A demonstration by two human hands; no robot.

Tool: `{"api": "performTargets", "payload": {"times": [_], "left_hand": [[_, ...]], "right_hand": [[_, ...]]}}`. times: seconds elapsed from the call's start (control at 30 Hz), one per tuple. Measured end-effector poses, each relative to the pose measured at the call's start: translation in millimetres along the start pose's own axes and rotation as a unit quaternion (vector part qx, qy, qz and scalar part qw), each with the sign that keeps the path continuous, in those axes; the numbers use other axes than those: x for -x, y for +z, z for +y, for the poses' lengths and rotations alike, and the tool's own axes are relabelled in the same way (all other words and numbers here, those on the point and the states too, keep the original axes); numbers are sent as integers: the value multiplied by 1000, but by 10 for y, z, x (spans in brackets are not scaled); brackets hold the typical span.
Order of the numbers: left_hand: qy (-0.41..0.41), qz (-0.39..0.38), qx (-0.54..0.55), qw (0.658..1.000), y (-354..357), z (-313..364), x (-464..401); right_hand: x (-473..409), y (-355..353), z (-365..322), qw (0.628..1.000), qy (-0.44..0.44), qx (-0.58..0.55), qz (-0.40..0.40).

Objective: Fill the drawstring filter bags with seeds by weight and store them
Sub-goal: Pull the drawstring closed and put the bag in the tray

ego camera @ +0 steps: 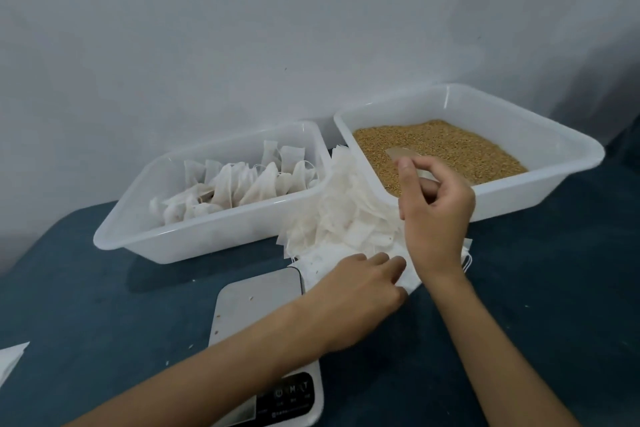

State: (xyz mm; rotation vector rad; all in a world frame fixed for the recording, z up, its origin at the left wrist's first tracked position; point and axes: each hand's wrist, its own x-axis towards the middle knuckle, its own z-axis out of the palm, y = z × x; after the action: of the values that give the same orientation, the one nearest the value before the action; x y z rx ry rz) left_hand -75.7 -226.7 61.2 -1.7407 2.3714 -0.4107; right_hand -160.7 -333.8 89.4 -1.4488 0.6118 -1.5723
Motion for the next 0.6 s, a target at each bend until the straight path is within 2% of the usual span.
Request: {"api": "performTargets", "payload": {"times": [0.07,0.13,0.17,0.23,0.3,0.4,0.47,0.5,0.6], "left_hand": [[8,-3,-13,1000,7,42,-58],[-7,40,-6,999,1,55,-77],[-31,77,20,996,-6,47,-66],[-95,153,157,971,-32,-15,-19],[-191,197,325,905,-109,-118,65],[-321,314,483,752,-174,-298,233],[-356,371,541,666,-170,-407,391],[-361,390,550,644,-157,-438,470],[-365,424,545,625,-91,-449,638]], "right_hand": [[-2,3,5,1000,4,3,0],[-6,-6,15,1000,7,2,0],[-11,-12,17,1000,6,1,0],[-26,-28,7,1000,1,-4,2],[-39,-45,-14,1000,-2,-6,15],[-37,-58,-46,999,-26,-13,39],[-7,-36,-60,997,-63,-1,41],[23,-12,-66,996,-81,6,32],[187,88,-56,994,-97,11,-50]]}}
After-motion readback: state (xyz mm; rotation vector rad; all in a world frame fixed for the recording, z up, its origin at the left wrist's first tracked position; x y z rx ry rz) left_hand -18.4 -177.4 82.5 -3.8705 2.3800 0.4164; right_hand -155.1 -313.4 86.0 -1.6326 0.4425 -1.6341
